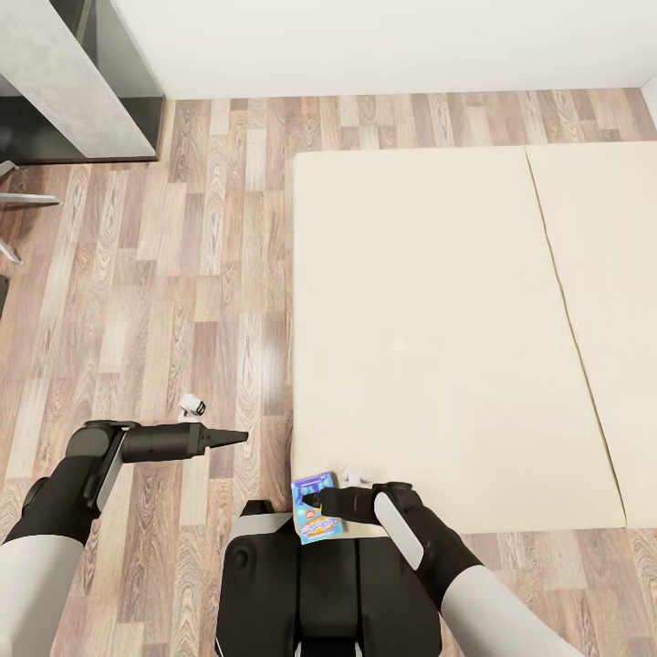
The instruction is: Put all the toys in the child's room - the three board games (two on the bed and one on the table), the two jigsaw puzzles on the table, and the tennis ball on the table - inside the toy box on the table in the child's room.
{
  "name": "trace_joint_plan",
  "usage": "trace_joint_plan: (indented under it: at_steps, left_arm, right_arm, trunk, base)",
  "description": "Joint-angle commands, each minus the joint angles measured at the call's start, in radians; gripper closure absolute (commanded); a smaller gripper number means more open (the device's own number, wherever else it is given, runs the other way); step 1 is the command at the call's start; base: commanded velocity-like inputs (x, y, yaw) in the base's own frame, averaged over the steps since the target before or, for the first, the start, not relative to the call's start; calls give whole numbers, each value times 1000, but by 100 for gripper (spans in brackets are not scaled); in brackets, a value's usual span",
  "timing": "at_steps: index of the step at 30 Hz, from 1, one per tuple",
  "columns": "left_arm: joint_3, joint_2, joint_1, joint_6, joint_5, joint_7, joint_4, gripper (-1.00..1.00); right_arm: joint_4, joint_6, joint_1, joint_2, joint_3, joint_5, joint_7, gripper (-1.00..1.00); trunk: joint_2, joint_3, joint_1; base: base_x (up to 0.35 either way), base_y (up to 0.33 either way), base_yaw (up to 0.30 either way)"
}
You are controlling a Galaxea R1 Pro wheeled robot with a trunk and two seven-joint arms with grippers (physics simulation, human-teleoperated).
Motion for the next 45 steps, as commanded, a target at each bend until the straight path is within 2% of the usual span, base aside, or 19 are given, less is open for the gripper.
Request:
trace_joint_plan:
  at_steps: [1, 26, 33, 45]
  left_arm:
    - [0, 0, 0, 11, -4, -5, -1, -100]
    - [1, 0, 0, 11, -4, -5, -1, -100]
    - [0, 0, 0, 11, -4, -5, -1, -100]
    - [0, -1, 0, 11, -4, -5, -1, -100]
  right_arm:
    - [1, 2, 0, 0, 0, 2, 3, -100]
    - [31, -34, 0, 2, -1, 3, 22, -100]
    - [31, -35, 0, 26, 0, 5, 22, -100]
    - [31, -35, 0, 29, 1, 5, 22, -100]
  trunk:
    - [-2, -1, 1]
    - [-2, -1, 1]
    - [-2, -1, 1]
    - [-2, -1, 1]
  base:
    - [0, 0, 0]
    - [0, 0, 0]
    - [0, 0, 0]
    - [0, 0, 0]
